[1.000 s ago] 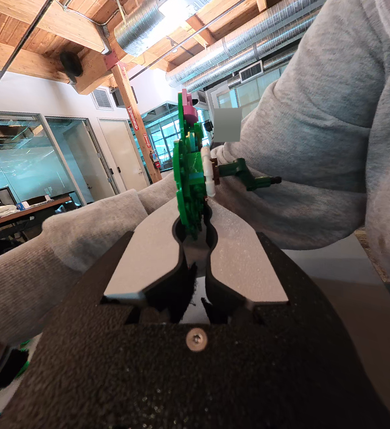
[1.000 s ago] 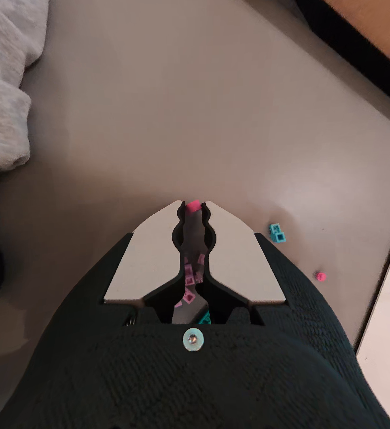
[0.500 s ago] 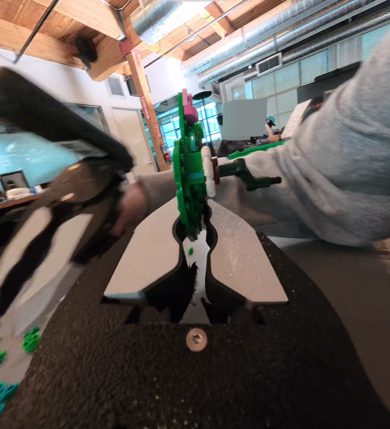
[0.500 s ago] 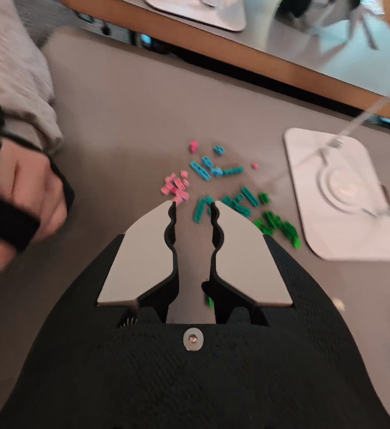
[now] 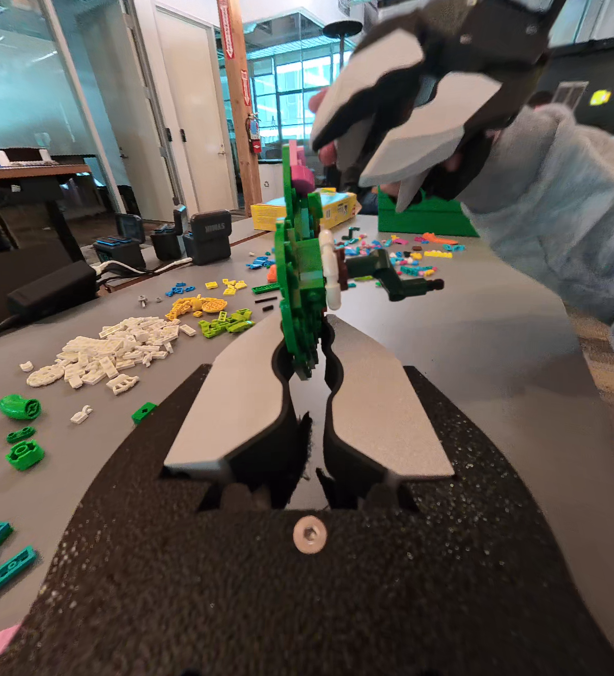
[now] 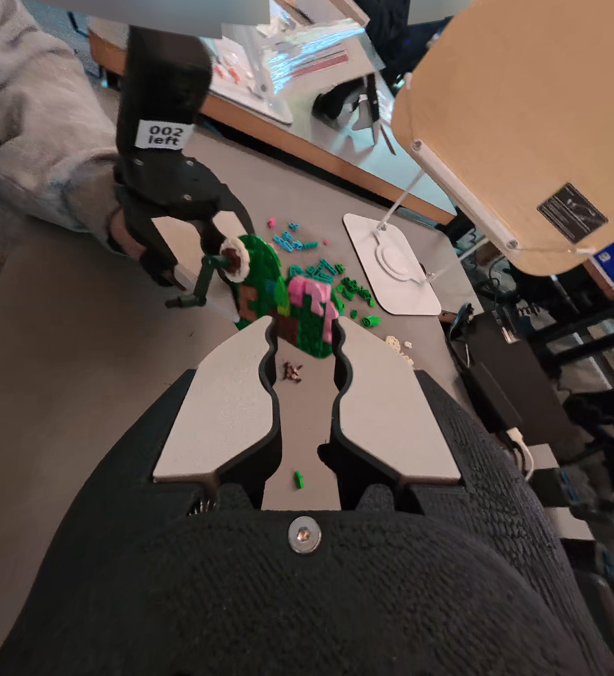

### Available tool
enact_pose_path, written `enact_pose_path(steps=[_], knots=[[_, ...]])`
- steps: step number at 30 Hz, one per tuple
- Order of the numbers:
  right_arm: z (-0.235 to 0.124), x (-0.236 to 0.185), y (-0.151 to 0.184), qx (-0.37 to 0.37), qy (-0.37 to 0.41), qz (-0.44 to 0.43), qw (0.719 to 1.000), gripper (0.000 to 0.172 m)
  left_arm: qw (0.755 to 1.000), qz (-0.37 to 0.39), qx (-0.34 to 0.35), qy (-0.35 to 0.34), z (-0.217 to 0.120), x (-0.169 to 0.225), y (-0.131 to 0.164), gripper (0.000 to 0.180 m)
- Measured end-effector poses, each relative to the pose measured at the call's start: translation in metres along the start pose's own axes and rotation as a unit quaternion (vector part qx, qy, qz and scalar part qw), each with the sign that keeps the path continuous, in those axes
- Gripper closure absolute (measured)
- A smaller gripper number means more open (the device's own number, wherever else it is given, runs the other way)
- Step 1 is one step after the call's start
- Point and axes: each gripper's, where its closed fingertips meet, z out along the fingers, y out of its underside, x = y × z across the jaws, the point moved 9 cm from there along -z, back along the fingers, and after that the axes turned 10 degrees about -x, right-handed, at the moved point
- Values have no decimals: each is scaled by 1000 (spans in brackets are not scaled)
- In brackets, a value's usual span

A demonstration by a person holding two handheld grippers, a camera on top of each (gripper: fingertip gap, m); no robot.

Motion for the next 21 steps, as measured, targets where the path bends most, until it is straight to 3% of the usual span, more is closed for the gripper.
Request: enact_pose_path(steps=[7,10,14,21], knots=[[1,-4,-20,-108,-6,-82,991,141,999,36,-12,21,1,6,0,168],[2,1,-18,-141,-5,-78,987,140,999,41,0,33,0,8,-1,168],[2,2,-17,-127,-42,-18,991,155,997,55,21,43,-1,8,-3,168],[-2,-3,-18,-55,-49,42,996,160,995,49,54,61,-3,7,-3,168]])
